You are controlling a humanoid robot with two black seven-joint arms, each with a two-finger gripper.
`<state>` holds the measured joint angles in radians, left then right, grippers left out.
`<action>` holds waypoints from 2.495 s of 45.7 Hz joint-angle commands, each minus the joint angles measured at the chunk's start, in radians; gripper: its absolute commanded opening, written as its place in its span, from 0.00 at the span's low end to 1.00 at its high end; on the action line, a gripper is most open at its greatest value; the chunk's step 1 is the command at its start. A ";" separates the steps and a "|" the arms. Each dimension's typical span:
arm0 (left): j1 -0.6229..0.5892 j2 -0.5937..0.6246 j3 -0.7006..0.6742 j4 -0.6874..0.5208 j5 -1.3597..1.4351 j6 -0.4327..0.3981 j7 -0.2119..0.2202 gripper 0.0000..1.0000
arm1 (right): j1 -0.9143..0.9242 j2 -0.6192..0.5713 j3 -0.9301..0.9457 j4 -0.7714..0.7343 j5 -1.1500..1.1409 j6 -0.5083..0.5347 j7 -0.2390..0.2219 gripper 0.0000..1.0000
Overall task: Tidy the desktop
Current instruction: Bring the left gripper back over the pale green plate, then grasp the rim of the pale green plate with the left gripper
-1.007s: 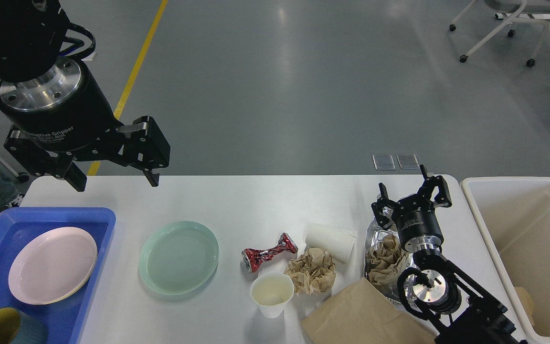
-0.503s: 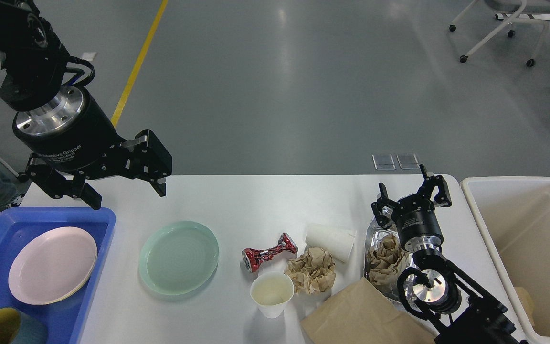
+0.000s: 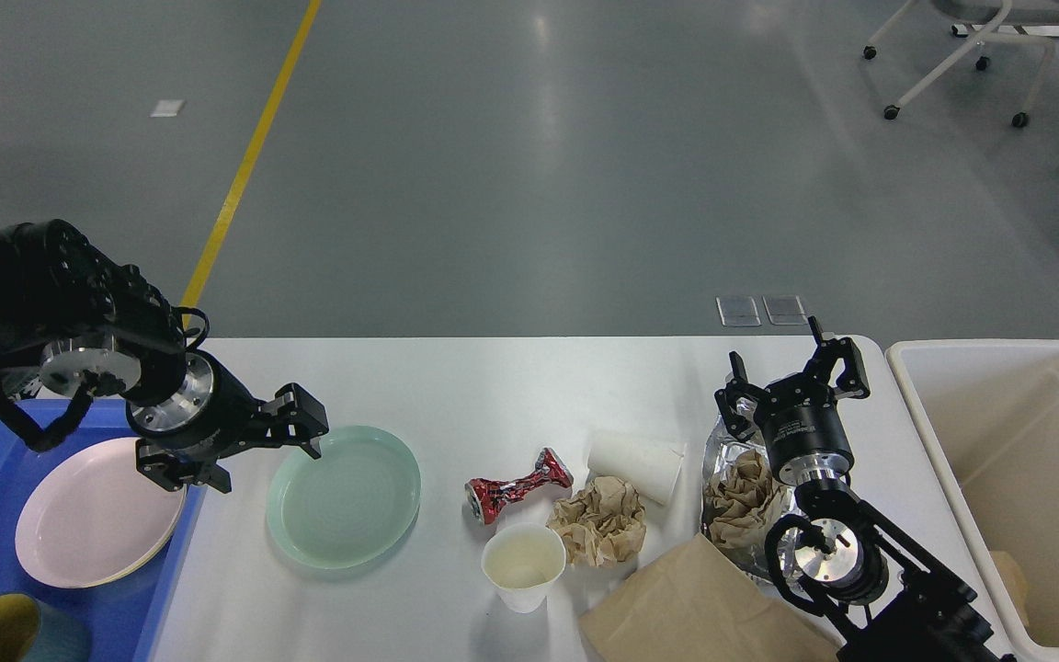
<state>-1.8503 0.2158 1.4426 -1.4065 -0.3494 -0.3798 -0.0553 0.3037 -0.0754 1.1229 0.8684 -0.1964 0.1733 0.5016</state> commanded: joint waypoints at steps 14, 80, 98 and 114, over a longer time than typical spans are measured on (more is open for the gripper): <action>0.411 0.030 -0.172 0.261 -0.005 0.168 0.008 0.96 | 0.000 0.000 0.000 0.001 0.000 0.000 0.000 1.00; 0.542 0.027 -0.232 0.278 -0.195 0.315 0.012 0.38 | 0.000 0.000 0.000 0.000 0.000 0.000 0.000 1.00; 0.540 0.040 -0.231 0.270 -0.281 0.314 0.012 0.30 | 0.000 0.000 0.000 0.000 -0.002 0.000 0.000 1.00; 0.551 0.042 -0.231 0.268 -0.319 0.312 0.012 0.22 | 0.000 0.000 0.000 0.000 0.000 0.000 0.000 1.00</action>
<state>-1.3080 0.2575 1.2147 -1.1380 -0.6677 -0.0662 -0.0430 0.3037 -0.0751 1.1229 0.8682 -0.1966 0.1733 0.5016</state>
